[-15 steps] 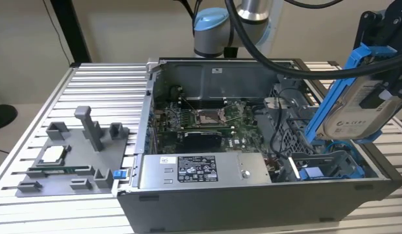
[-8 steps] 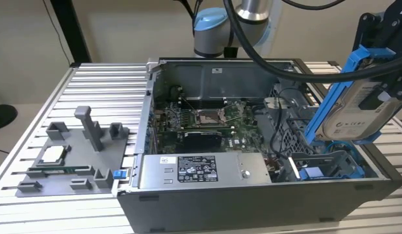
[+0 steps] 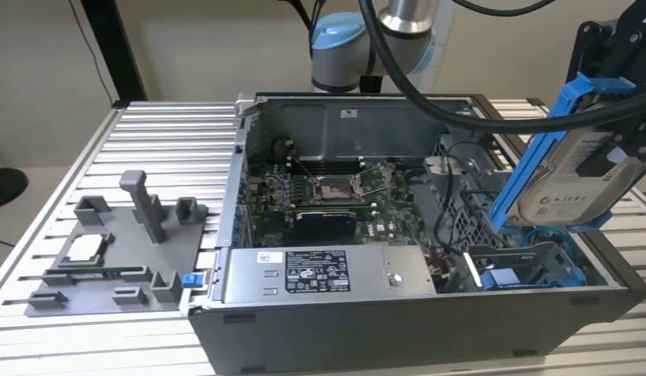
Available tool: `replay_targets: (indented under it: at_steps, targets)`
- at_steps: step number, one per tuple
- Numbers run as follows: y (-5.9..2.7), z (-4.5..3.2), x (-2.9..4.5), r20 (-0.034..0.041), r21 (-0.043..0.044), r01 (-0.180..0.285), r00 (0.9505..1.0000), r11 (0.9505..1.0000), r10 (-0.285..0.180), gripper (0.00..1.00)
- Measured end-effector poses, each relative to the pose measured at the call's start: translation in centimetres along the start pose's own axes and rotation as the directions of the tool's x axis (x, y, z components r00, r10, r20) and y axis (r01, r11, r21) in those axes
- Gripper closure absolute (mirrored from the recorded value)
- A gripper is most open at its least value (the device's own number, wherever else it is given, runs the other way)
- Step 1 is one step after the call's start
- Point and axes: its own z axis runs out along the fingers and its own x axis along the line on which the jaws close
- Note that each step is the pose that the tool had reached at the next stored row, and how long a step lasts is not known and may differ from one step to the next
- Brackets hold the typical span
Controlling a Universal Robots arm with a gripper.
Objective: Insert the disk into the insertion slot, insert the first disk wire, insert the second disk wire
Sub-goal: 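Insert the disk into the insertion slot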
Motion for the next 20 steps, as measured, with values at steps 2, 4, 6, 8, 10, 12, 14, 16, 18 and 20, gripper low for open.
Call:
replay_targets:
  at_steps: [2, 4, 6, 8, 10, 12, 14, 16, 18, 20]
  targets:
    - [-0.01, 0.1, 0.0, 0.0001, 0.0, 0.0, 1.0, 1.0, 0.0, 1.0]
    - [-0.01, 0.25, 0.0, -0.0001, 0.0, 0.0, 1.0, 1.0, 0.0, 1.0]
    - [-0.02, 0.4, 0.0, -0.0001, 0.0, 0.0, 1.0, 1.0, 0.0, 1.0]
    - [-0.03, 0.68, 0.0, -0.0001, 0.0, 0.0, 1.0, 1.0, 0.0, 1.0]
    - [-0.04, 0.97, 0.0, 0.0, 0.0, -0.001, 1.0, 1.0, 0.001, 1.0]
    - [-0.05, 1.21, 0.02, 0.0002, 0.0, -0.002, 1.0, 1.0, 0.002, 1.0]
    - [-0.06, 1.56, 0.02, 0.0001, 0.0, -0.003, 1.0, 1.0, 0.003, 1.0]
    - [-0.08, 1.86, 0.02, 0.0001, 0.0, -0.004, 1.0, 1.0, 0.004, 1.0]
    - [-0.1, 2.12, 0.03, 0.0001, -0.0002, -0.005, 1.0, 1.0, 0.005, 1.0]
    - [-0.13, 2.48, 0.02, 0.0002, -0.0003, -0.005, 1.0, 1.0, 0.005, 1.0]
